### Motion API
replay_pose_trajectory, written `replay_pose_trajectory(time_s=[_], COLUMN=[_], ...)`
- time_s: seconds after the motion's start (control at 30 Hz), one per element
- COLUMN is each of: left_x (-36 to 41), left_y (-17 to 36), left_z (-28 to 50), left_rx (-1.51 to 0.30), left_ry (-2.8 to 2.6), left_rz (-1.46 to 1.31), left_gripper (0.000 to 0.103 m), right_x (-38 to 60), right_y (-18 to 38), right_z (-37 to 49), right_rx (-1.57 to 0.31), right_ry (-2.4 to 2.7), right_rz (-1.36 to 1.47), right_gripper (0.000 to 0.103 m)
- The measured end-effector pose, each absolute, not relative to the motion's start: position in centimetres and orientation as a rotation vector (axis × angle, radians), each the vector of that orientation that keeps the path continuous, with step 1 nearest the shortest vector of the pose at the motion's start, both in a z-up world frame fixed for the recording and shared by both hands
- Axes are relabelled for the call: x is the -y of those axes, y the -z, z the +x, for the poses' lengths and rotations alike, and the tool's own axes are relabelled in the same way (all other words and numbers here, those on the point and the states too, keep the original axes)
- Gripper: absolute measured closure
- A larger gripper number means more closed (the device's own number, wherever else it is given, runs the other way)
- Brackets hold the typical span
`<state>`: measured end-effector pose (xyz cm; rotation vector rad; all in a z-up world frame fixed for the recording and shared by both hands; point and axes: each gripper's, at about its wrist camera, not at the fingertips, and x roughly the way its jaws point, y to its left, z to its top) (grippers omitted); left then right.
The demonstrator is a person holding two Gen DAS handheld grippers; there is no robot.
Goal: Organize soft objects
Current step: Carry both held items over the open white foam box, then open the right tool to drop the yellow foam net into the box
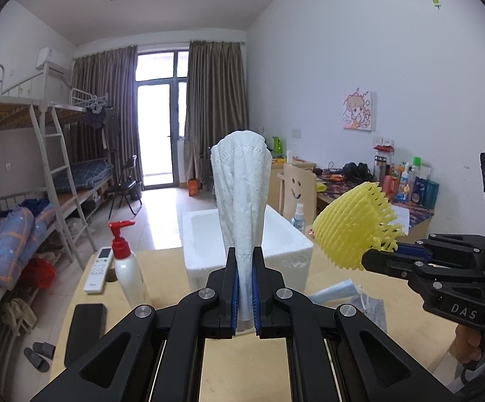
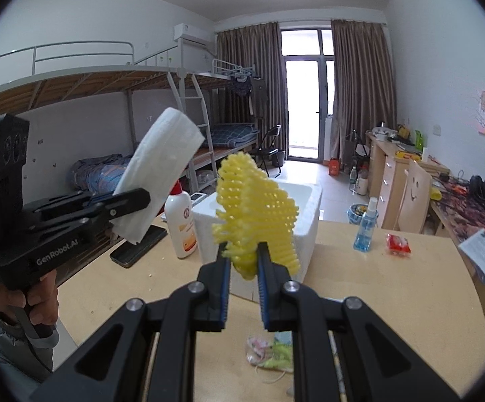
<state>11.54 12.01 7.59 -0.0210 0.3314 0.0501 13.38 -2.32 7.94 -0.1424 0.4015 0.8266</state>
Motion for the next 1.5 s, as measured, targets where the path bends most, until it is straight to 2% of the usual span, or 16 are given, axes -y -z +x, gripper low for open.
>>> replay_pose_trajectory(time_s=[0.7, 1.4, 1.47, 1.5], left_x=[-15.0, -16.1, -16.0, -16.0], left_y=[-7.6, -7.7, -7.6, -7.6], left_z=[17.5, 17.4, 17.5, 17.6], left_rx=[-0.360, -0.345, -0.350, -0.353], left_ry=[-0.055, -0.133, -0.131, -0.131], left_rz=[-0.022, -0.025, -0.017, -0.015], left_gripper=[0.096, 0.096, 0.096, 0.096], right_x=[-2.7, -6.9, -6.9, -7.0], right_y=[-9.2, -8.3, -8.0, -8.0], right_z=[19.7, 23.8, 24.0, 24.1], right_rx=[-0.412, -0.465, -0.474, -0.481], right_ry=[-0.847, -0.895, -0.889, -0.890], right_rz=[-0.204, -0.250, -0.261, -0.260], right_gripper=[0.085, 0.085, 0.079, 0.069])
